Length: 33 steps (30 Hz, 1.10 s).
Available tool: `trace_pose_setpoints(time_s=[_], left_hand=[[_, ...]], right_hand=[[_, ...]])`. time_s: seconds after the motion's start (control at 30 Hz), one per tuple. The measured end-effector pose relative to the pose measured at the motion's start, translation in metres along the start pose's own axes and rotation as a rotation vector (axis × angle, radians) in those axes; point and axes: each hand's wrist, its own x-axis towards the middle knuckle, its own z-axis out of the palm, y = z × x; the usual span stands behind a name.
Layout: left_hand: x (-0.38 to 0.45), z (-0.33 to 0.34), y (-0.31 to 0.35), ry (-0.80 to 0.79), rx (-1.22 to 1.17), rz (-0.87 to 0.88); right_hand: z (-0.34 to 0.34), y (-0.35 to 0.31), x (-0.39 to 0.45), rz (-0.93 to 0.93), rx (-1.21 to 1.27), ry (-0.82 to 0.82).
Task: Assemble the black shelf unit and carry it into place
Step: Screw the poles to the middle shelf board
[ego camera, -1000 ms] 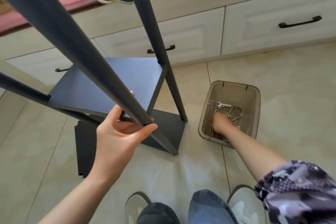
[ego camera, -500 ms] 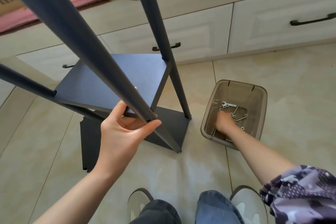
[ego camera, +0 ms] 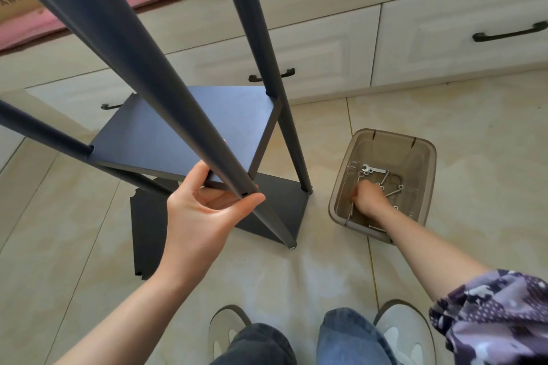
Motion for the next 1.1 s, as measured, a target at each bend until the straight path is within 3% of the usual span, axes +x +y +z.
trace_pose_setpoints(time_s=[0.2,0.47,0.57,0.67,0.87,1.1], left_hand=[[0.0,0.0,-0.004,0.017,0.006,0.014],[0.0,0.001,-0.011,0.039,-0.009,-0.017],[0.001,0.001,-0.014,0.023,-0.012,-0.059],[0.002,0.002,-0.013,0.0,-0.017,-0.085],[0.003,0.0,-0.004,-0.036,-0.027,-0.136],[-0.006,0.0,0.014,-0.071,-0.402,-0.308]], right_hand=[[-0.017,-0.003,-0.01,0.014,0.178,0.073],[-0.065,-0.014,-0.062,-0.132,0.439,0.15],[-0.092,-0.028,-0.097,-0.138,0.706,0.153],[-0.112,-0.052,-0.148,-0.265,0.918,0.098],[-0.119,-0.099,-0.239,-0.421,0.911,0.125],[-0.108,-0.12,-0.278,-0.489,0.882,0.096]])
